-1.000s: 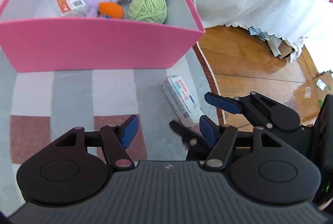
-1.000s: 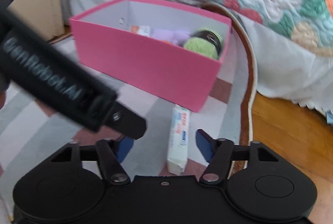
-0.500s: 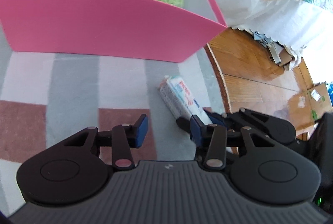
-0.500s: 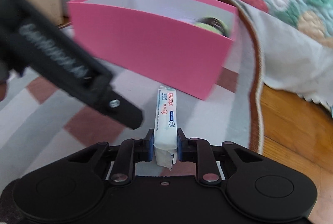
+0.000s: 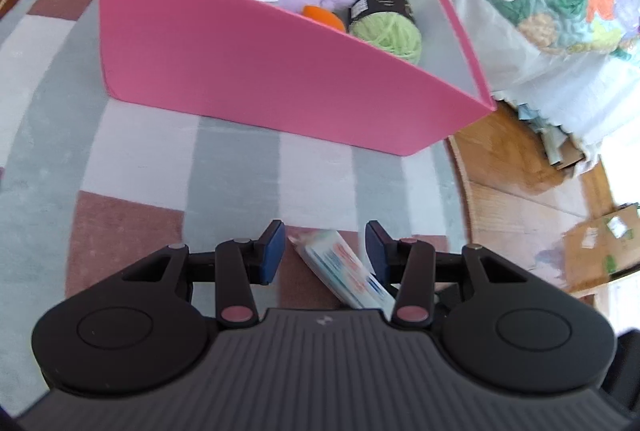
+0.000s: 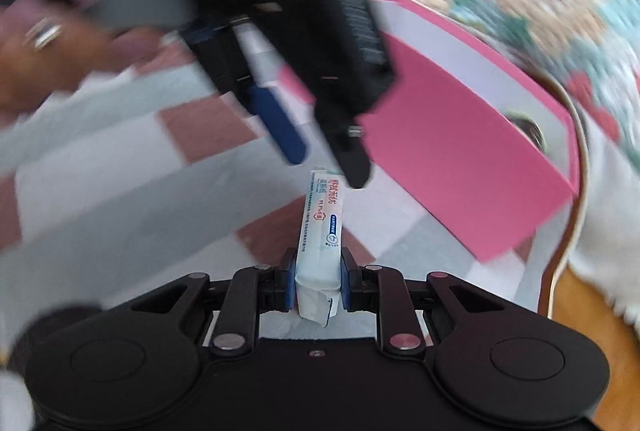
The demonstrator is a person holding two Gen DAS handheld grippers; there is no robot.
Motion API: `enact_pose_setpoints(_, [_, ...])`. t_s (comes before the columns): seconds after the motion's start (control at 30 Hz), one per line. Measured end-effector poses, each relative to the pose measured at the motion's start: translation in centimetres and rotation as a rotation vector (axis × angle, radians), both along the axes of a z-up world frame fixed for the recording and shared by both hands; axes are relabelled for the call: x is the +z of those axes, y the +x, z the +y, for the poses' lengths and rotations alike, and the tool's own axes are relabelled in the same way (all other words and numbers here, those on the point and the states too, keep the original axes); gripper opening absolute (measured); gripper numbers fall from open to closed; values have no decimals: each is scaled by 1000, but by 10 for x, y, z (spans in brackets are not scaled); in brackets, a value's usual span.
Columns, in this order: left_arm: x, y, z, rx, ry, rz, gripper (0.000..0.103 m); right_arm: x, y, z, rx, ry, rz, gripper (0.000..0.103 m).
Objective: Organize objects
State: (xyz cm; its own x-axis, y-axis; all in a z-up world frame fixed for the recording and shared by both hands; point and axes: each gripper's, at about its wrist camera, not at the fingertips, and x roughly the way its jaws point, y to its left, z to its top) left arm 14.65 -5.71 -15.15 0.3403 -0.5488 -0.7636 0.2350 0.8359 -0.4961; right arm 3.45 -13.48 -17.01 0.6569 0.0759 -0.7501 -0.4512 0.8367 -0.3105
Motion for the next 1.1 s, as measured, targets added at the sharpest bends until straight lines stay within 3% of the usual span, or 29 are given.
enact_pose_setpoints(0.07, [-1,-2,-3,-5,62,-39,44,0,-2,0,13,-30,22,25])
enact_pose_setpoints(0.17, [-5,-1,-3,-13,41,-30,44,1,-8,-1,16,-68,42,29])
enact_pose_setpoints(0.3, [-11,-2,-5,-37,29,19,44,2,-13,-10,-66,-63,67,46])
enact_pose_setpoints(0.53, [-20,-10,-6,-56,97,77,43,9,-15,-30,-239,85,120,47])
enact_pose_setpoints(0.7, [-23,-10,0,-39,37,149,43,9,-8,-38,-340,140,173,47])
enact_pose_setpoints(0.9, [-24,-7,6,-5,42,130,42,14,-21,-40,-382,354,270,48])
enact_pose_setpoints(1.0, [-25,-9,3,-21,32,138,33,14,-24,-37,-376,437,291,48])
enact_pose_setpoints(1.1, [-29,-11,1,-22,-18,201,30,9,-20,-38,-404,473,309,49])
